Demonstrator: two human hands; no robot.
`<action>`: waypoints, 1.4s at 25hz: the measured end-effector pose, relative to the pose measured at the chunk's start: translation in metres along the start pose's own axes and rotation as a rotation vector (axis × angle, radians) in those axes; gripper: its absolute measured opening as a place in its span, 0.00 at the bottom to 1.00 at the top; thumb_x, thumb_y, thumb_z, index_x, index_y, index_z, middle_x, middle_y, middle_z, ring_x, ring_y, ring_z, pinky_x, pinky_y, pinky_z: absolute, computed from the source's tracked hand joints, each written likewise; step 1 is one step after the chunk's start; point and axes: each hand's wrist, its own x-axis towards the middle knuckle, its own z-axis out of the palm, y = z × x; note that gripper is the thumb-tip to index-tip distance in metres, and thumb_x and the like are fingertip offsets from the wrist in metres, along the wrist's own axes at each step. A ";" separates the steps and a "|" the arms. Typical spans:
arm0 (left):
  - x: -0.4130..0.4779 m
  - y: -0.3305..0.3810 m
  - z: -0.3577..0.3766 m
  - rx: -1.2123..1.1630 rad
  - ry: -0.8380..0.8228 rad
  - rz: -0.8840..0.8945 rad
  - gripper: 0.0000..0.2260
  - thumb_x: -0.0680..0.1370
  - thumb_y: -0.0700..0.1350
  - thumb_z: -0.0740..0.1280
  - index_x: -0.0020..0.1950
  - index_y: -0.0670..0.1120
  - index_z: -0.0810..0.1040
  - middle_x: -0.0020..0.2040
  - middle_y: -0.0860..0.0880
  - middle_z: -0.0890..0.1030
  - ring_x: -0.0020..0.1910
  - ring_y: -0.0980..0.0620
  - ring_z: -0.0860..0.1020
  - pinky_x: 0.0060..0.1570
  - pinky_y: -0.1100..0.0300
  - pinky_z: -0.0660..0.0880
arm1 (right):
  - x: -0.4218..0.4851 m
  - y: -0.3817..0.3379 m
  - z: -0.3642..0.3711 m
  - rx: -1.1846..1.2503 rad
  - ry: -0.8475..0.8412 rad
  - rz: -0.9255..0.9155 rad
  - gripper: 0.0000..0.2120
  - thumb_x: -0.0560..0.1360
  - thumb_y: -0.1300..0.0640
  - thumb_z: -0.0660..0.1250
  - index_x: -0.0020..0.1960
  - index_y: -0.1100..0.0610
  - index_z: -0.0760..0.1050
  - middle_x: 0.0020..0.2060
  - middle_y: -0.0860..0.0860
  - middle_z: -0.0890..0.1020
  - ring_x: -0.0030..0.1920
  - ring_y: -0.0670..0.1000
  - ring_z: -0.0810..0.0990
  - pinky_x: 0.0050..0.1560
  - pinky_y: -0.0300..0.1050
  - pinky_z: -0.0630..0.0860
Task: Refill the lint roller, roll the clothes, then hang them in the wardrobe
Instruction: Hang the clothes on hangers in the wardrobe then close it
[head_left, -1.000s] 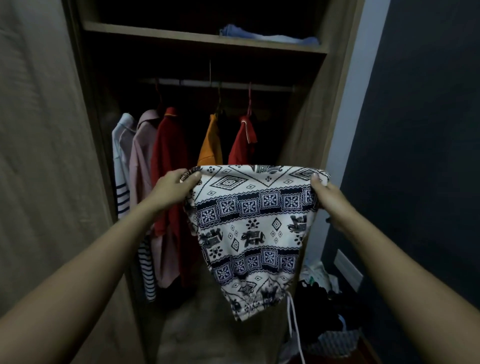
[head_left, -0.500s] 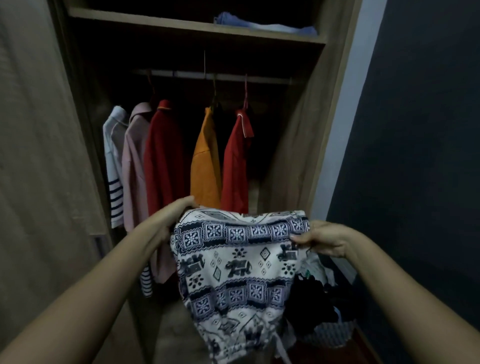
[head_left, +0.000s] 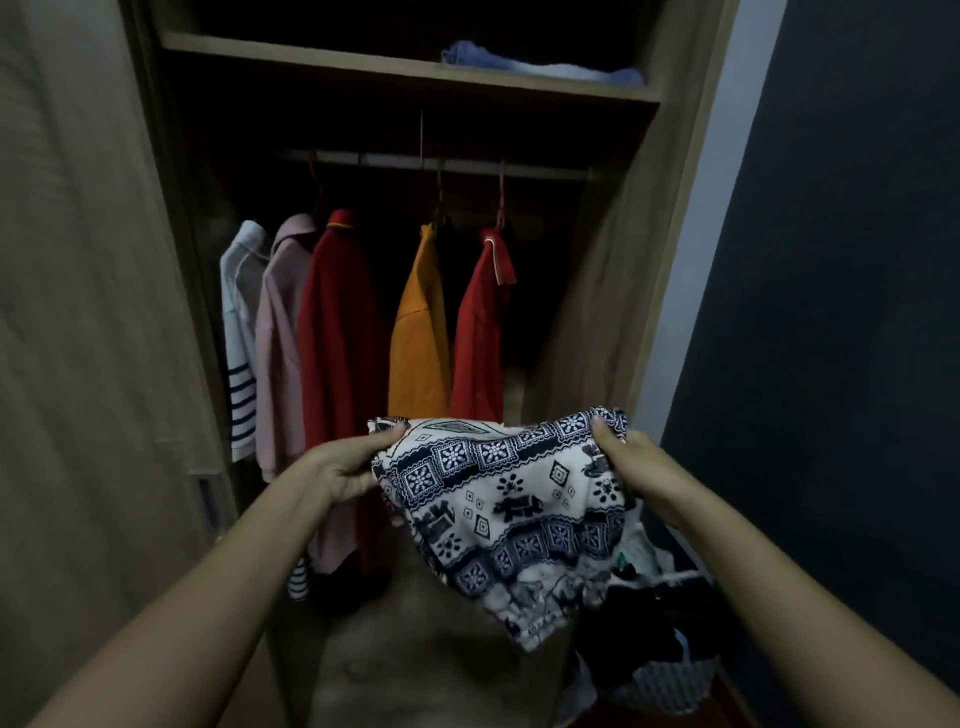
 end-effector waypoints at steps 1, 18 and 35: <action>0.003 -0.003 0.004 -0.006 0.029 0.020 0.07 0.80 0.39 0.60 0.46 0.40 0.76 0.31 0.46 0.83 0.29 0.54 0.82 0.28 0.61 0.80 | -0.003 -0.003 0.002 0.015 0.013 -0.008 0.43 0.70 0.30 0.51 0.66 0.66 0.68 0.61 0.61 0.76 0.63 0.59 0.74 0.67 0.54 0.66; 0.001 -0.025 0.042 0.075 -0.133 -0.034 0.39 0.70 0.30 0.71 0.75 0.43 0.55 0.64 0.36 0.70 0.51 0.43 0.77 0.36 0.52 0.81 | 0.016 0.050 -0.007 0.476 0.022 0.409 0.25 0.78 0.44 0.57 0.64 0.62 0.72 0.45 0.61 0.84 0.49 0.59 0.82 0.58 0.57 0.76; 0.033 -0.058 0.043 0.087 0.184 -0.059 0.19 0.79 0.47 0.63 0.68 0.43 0.66 0.47 0.40 0.78 0.41 0.44 0.78 0.38 0.52 0.76 | -0.006 0.057 0.018 0.570 0.006 0.320 0.21 0.75 0.42 0.62 0.57 0.58 0.75 0.49 0.57 0.84 0.49 0.56 0.83 0.53 0.57 0.80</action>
